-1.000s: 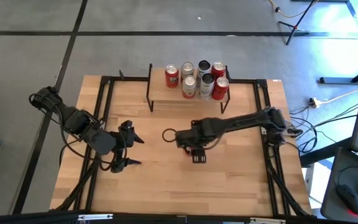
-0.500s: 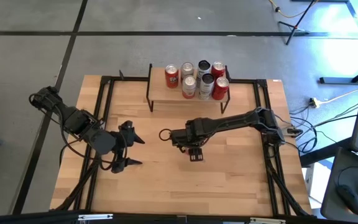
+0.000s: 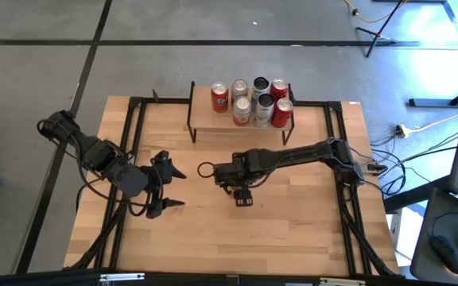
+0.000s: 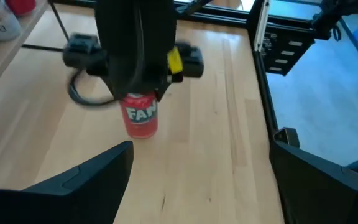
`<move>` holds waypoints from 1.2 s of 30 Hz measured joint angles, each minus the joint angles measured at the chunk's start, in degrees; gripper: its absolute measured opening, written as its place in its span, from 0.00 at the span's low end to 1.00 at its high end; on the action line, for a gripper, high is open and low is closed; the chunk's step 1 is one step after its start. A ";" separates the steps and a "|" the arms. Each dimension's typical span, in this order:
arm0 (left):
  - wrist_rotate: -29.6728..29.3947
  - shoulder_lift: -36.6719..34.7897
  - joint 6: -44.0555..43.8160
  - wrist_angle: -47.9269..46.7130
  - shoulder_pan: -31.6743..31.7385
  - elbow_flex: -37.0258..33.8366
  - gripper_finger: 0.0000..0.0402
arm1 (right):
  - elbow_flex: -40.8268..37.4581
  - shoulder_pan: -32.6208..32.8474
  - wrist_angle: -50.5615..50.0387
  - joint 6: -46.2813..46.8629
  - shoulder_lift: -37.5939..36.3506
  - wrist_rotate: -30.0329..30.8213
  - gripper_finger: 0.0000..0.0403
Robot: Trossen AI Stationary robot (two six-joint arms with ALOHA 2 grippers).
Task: Place canned beverage on shelf
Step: Put the orange soda can aligned with the other orange soda can on the shelf
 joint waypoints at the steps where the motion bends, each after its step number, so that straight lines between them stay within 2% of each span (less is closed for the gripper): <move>1: 0.00 0.00 0.19 0.01 0.15 0.00 0.91 | 1.22 0.15 -0.53 0.01 -0.12 0.01 0.75; 7: 0.01 0.39 1.53 -0.02 0.57 -0.04 0.91 | 3.48 1.28 -0.55 0.31 -0.20 1.08 0.75; 23: 0.26 0.57 1.49 0.02 0.78 -0.04 0.91 | -5.38 1.42 5.37 1.30 0.02 -0.24 0.76; 26: 0.17 0.57 1.51 0.02 0.78 -0.04 0.91 | -5.43 1.43 6.12 1.33 0.01 -0.23 0.80; 32: 0.41 0.80 1.54 -0.24 0.86 -0.04 0.91 | -4.98 1.49 5.87 3.60 0.08 0.23 0.97; 36: 1.49 2.40 2.34 -0.26 1.66 -0.04 0.91 | -2.73 2.12 1.96 4.43 -1.38 -3.48 0.94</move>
